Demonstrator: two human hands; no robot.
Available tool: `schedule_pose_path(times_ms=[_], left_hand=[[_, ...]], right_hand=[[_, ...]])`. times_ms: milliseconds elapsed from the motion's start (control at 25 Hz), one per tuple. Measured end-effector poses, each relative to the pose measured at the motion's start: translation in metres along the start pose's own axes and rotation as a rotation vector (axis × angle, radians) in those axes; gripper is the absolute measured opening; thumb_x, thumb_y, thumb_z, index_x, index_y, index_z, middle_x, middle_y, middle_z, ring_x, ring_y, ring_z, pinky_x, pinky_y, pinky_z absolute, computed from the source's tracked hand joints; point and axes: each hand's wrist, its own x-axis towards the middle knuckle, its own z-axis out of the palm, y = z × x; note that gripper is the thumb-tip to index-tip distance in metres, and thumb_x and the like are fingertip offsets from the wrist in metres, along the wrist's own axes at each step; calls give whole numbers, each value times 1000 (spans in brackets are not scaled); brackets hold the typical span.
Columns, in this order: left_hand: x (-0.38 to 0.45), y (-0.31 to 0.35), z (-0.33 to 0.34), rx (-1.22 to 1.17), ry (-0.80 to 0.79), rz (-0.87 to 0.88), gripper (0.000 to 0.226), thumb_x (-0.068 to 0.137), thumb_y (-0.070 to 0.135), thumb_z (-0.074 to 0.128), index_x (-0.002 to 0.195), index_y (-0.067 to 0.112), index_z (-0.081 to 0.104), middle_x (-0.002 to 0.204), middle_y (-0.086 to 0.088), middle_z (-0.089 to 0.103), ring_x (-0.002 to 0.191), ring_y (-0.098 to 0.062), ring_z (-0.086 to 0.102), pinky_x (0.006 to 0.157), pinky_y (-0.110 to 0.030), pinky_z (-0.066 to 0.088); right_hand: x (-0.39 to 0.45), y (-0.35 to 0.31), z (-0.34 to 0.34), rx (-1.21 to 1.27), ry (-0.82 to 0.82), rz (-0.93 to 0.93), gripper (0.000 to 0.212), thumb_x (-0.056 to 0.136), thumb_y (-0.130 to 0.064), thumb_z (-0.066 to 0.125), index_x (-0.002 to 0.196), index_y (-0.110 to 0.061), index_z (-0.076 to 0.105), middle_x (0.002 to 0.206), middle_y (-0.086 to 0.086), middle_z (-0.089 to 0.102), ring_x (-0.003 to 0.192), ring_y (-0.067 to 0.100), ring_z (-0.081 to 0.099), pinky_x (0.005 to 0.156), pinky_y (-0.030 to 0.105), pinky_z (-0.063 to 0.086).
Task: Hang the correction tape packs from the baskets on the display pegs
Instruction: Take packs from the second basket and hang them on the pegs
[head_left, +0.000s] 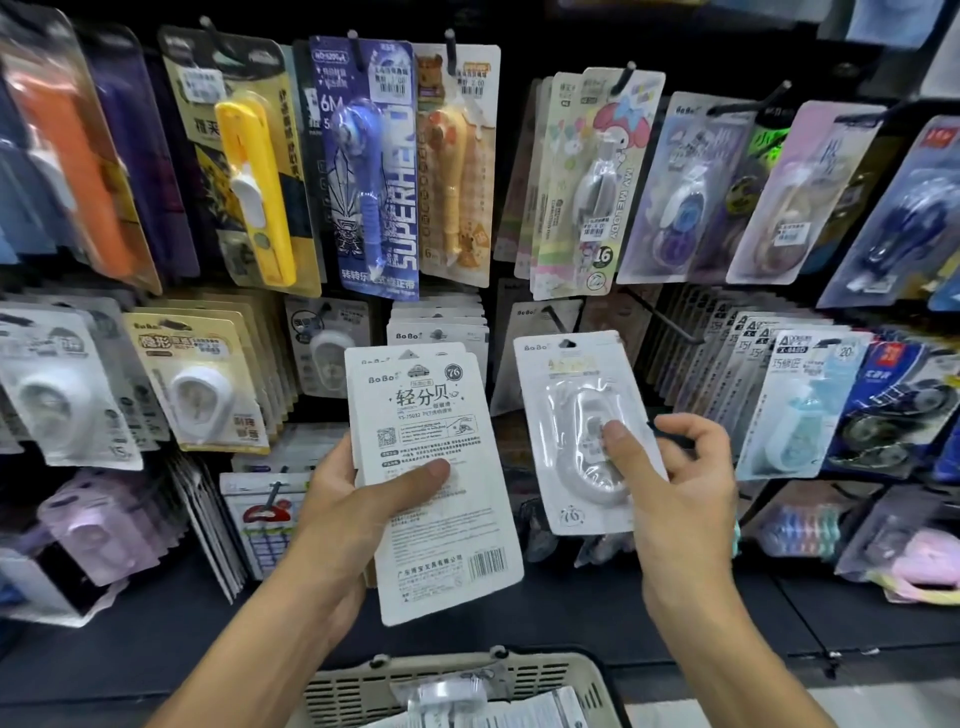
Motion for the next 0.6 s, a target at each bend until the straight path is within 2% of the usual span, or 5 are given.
schedule_pose_path(times_ms=[120,280,360,440,600], left_hand=[[0,-2,0,23,-5,10,45,47,23,88,89,36,77,106,-2,79,93,-26,77,78,-42,58],[-1,-5,-2,35,-18,21,44,51,22,87,91,38,77,106,0,79,93,-24,78,69,-38,61],[-1,-4,-2,38,-15,22,45,52,22,88,93,36,77,107,-1,79,93,-25,78,65,-34,63],[-1,-5,-2,41,7,25,49,51,23,88,97,34,76,107,-1,79,93,-24,78,67,-35,63],[-1,-10,8,41,59,56,59,52,28,89,108,28,72,106,1,80,94,-23,78,69,-35,63]], right_hand=[[3,0,-1,-27,22,-39,25,82,-40,82,83,-45,57,83,0,77,75,23,74,65,52,59],[13,-1,-5,-66,50,-78,19,81,-40,82,87,-38,65,85,-4,75,70,13,72,52,27,53],[15,2,-5,-79,-47,43,22,84,-31,81,97,-40,66,100,-9,72,74,15,71,50,25,53],[7,4,-3,-120,-139,168,41,87,-25,79,118,-43,59,122,-18,59,94,9,68,69,31,59],[-37,1,25,-369,-523,-108,50,77,-53,75,123,-47,54,124,-32,56,114,-4,58,90,24,48]])
